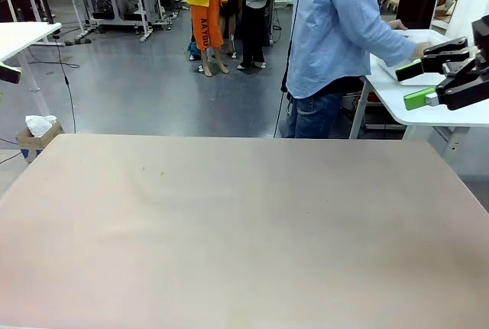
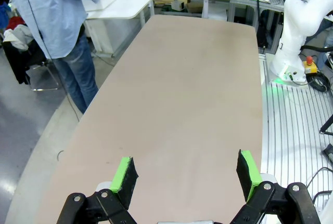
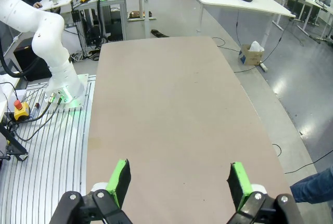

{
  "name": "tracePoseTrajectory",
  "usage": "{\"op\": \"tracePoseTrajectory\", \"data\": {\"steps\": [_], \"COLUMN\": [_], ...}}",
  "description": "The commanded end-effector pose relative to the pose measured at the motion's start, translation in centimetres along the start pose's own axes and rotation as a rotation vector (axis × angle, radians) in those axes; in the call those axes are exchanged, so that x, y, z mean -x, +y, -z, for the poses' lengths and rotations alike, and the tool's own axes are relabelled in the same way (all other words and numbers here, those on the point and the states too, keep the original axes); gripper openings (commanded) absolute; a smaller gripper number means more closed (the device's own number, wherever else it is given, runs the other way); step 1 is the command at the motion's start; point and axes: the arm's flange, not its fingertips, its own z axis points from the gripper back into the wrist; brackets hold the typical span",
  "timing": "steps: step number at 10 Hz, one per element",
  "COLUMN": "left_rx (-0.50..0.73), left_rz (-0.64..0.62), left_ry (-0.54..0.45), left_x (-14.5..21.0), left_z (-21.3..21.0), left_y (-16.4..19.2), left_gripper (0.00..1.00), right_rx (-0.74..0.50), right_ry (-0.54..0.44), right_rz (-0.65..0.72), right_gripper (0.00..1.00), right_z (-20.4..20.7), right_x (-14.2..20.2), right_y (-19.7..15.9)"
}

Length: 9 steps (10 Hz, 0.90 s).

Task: Stack the cups and store them in the basket.
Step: Place the stack of Reusable plastic cups into the Pantry Basket.

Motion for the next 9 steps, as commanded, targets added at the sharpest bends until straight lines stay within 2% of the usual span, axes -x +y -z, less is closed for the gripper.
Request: {"op": "tracePoseTrajectory", "data": {"steps": [1,9], "left_rx": [0.003,0.003], "left_rz": [-0.002,-0.002], "left_ry": [-0.011,-0.011], "left_x": [-0.21,-0.21], "left_z": [-0.01,-0.01], "left_y": [-0.05,-0.05], "left_gripper": [1.00,1.00], "right_rx": [0.001,0.001], "right_ry": [-0.026,-0.026], "right_rz": [0.007,0.007], "right_gripper": [1.00,1.00], "right_z": [0.07,0.07], "right_x": [-0.30,-0.30], "right_y": [-0.13,-0.13]}}
